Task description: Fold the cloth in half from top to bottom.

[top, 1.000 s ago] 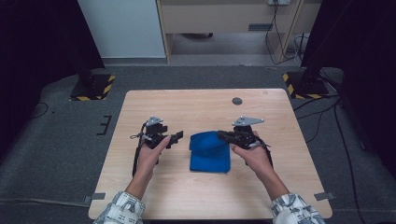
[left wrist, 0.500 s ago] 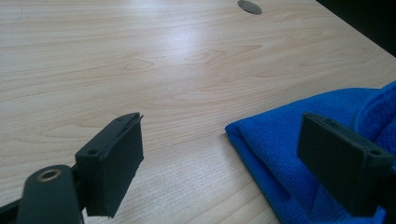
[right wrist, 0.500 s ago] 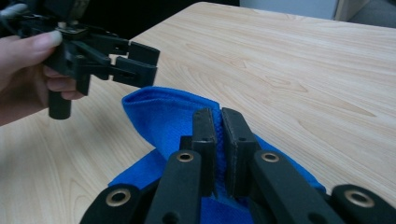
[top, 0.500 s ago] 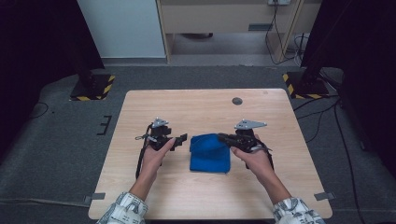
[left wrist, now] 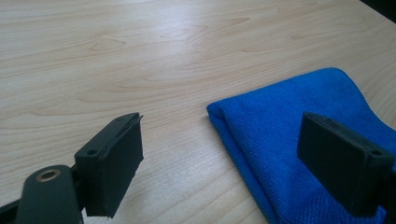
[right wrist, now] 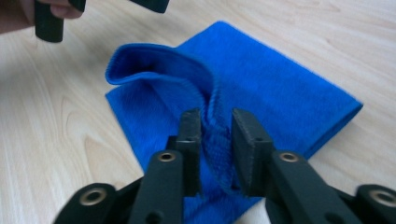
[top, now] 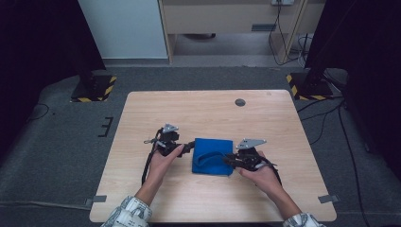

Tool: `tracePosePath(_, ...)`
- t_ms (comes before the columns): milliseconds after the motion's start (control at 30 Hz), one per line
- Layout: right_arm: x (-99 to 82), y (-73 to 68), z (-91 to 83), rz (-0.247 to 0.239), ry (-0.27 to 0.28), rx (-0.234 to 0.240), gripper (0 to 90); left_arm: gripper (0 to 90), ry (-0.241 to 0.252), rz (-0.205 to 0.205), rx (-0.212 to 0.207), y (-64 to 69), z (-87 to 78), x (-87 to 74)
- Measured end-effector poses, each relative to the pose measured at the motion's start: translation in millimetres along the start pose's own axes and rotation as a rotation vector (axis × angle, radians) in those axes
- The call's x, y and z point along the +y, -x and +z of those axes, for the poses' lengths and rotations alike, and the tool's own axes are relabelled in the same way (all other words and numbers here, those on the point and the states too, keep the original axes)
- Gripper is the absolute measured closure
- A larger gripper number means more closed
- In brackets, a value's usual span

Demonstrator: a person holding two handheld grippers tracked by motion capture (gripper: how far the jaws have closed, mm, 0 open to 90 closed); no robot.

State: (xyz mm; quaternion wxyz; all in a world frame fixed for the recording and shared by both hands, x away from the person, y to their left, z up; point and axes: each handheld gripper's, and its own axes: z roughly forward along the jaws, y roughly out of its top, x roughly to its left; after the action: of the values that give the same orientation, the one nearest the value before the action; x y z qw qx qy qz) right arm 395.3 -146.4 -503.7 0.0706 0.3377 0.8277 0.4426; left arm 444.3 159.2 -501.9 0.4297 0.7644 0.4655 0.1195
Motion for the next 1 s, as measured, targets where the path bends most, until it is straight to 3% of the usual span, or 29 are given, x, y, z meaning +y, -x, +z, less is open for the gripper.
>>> tracePosePath(267,-15.7,-6.7,-6.7,-0.013,-0.048,-0.007,53.6,12.9,-0.041,0.056,-0.010,15.7,1.7,-12.5)
tracePosePath(467,-20.7,-11.0,-11.1,-0.004,-0.033,0.014,41.0,12.2,-0.076,0.112,-0.016,24.3,-4.2,-29.6)
tracePosePath(567,-20.5,-12.0,-13.7,-0.007,-0.022,0.000,36.6,11.8,-0.083,0.129,-0.022,25.7,-6.8,-34.2)
tracePosePath(767,-18.5,-6.7,-12.3,-0.021,-0.004,-0.070,31.0,11.9,-0.092,0.144,-0.010,27.5,-5.4,-36.0)
tracePosePath(1000,-14.1,-2.7,-8.9,-0.028,0.011,-0.111,21.9,5.6,-0.044,0.098,0.008,18.8,-13.5,-29.6)
